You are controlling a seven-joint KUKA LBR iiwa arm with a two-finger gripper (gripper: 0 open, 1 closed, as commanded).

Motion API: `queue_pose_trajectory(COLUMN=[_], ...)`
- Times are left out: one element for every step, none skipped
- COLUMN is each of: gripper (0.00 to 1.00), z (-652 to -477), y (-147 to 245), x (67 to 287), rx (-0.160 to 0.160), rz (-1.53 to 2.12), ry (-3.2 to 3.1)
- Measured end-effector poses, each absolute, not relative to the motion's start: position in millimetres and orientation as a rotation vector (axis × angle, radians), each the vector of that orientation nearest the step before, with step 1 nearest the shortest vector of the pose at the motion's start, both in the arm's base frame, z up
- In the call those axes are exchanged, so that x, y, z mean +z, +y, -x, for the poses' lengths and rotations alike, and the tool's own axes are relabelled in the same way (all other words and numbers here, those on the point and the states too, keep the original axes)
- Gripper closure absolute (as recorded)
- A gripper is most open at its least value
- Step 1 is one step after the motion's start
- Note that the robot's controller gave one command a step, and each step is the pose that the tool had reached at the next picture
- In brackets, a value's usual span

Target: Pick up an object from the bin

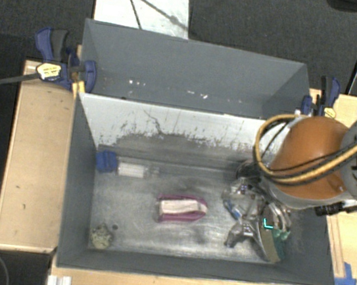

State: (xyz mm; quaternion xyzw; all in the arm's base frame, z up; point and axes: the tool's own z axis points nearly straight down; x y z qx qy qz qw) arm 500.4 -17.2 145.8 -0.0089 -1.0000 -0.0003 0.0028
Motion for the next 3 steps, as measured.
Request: queue_pose_trajectory(gripper=[0.0, 0.0, 0.0], z=[-556.0, -534.7, -534.7], y=[95.7, 105.4, 80.2], x=[72.0, 101.4, 100.2], rx=[-0.002, -0.002, 0.001], rz=[-0.357, -0.216, -0.135], ry=[-3.128, -3.133, -3.135])
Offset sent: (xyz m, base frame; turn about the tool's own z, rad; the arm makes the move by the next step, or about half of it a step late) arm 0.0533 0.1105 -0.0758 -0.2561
